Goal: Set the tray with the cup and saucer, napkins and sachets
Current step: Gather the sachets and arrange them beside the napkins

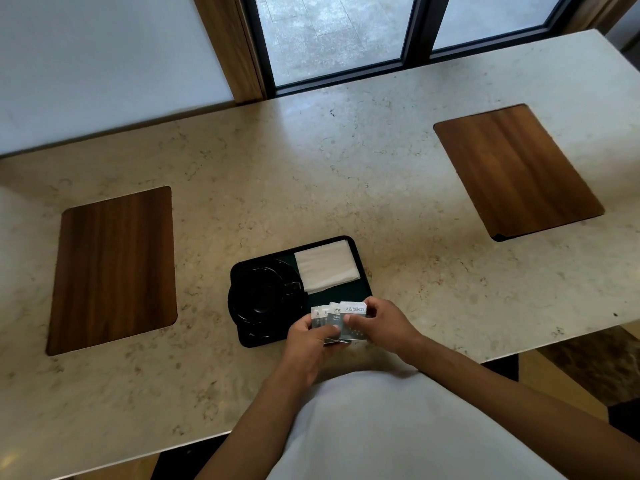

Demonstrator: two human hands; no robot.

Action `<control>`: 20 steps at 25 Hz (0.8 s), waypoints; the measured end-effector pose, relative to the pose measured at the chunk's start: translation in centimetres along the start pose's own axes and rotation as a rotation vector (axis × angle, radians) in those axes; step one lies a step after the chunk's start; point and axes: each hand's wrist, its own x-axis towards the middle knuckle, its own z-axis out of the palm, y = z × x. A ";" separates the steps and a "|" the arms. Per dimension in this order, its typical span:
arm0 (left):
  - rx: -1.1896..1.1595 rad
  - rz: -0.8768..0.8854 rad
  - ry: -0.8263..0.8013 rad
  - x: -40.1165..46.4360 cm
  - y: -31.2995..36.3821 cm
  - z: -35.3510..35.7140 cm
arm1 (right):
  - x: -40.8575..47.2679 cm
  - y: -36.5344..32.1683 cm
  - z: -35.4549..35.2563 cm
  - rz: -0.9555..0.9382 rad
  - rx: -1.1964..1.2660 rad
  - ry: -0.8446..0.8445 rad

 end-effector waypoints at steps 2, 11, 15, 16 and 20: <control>0.007 0.005 -0.009 -0.1 0.0 0.1 | 0.0 0.1 0.0 -0.006 -0.006 -0.013; 0.053 0.005 0.079 0.1 0.1 -0.3 | 0.2 0.2 0.4 0.055 0.007 -0.054; 0.061 0.003 0.096 0.0 0.3 -0.2 | 0.4 0.0 0.3 0.062 0.037 -0.083; 0.064 0.005 0.101 0.0 0.4 -0.1 | 0.5 -0.1 0.3 0.058 0.039 -0.091; 0.039 0.038 0.124 0.2 0.8 0.4 | 1.3 -0.8 0.4 0.029 0.012 -0.080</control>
